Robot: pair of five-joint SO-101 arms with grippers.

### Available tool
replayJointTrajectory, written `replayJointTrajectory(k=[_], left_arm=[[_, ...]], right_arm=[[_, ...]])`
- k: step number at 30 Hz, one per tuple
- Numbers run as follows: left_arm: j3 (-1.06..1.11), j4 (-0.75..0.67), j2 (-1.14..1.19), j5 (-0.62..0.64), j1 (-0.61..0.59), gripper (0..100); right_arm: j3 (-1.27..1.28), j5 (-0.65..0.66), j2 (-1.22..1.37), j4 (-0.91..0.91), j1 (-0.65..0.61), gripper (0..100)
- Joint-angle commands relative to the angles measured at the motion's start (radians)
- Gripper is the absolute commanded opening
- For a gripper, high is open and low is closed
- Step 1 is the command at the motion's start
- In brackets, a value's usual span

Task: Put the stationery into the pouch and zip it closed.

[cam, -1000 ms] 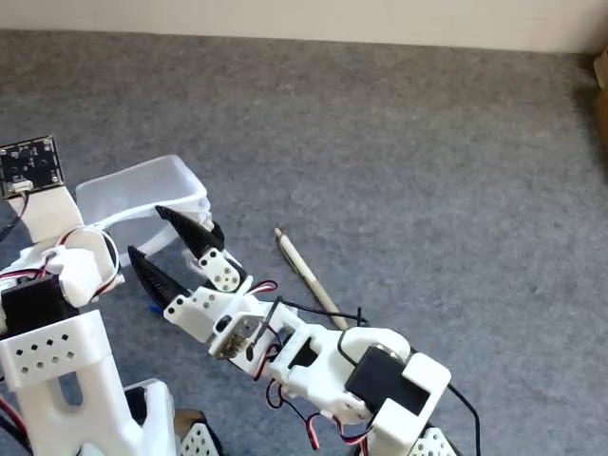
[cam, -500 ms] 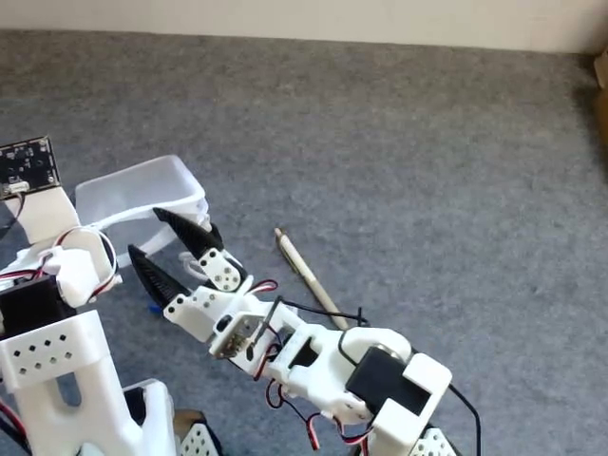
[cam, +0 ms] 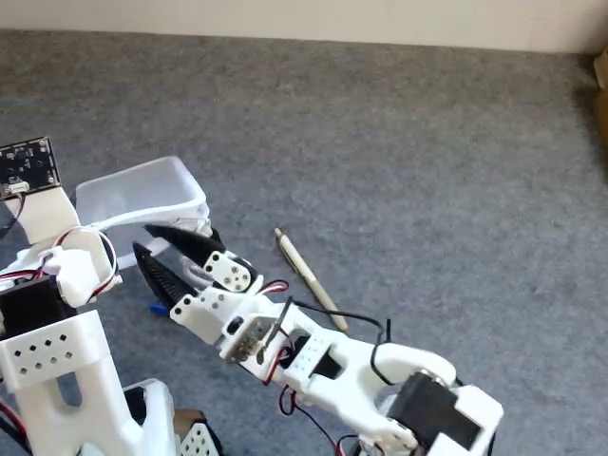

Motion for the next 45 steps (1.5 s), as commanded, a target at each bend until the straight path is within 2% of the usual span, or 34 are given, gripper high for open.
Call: replayJointTrajectory(k=[1,9,22,27,32,37,40,43,45], left_arm=[[-0.008,-0.020,-0.002,-0.006,-0.010,1],[-0.008,-0.020,-0.002,-0.006,-0.013,1],[-0.008,-0.017,-0.002,-0.006,-0.015,1],[-0.008,-0.017,-0.002,-0.006,-0.015,1],[-0.007,-0.017,-0.002,-0.006,-0.015,1],[-0.007,-0.015,-0.002,-0.006,-0.015,1],[-0.007,-0.018,-0.002,-0.006,-0.015,1],[-0.007,-0.018,-0.002,-0.005,-0.015,1],[-0.007,-0.018,-0.002,-0.005,-0.015,1]], right_arm=[[0.002,0.011,-0.094,0.007,-0.002,2.1],[0.039,0.017,-0.222,0.027,-0.001,1.9],[0.062,0.011,-0.593,0.561,0.001,1.6],[0.159,0.011,-0.746,0.631,0.001,1.6],[0.226,0.011,-0.881,0.777,0.002,1.6],[0.269,0.009,-1.010,0.909,0.062,1.6],[0.269,-0.094,-1.052,1.003,0.110,1.6],[0.259,-0.219,-1.059,1.218,0.168,2.0],[0.197,-0.244,-1.063,1.363,0.216,2.1]])
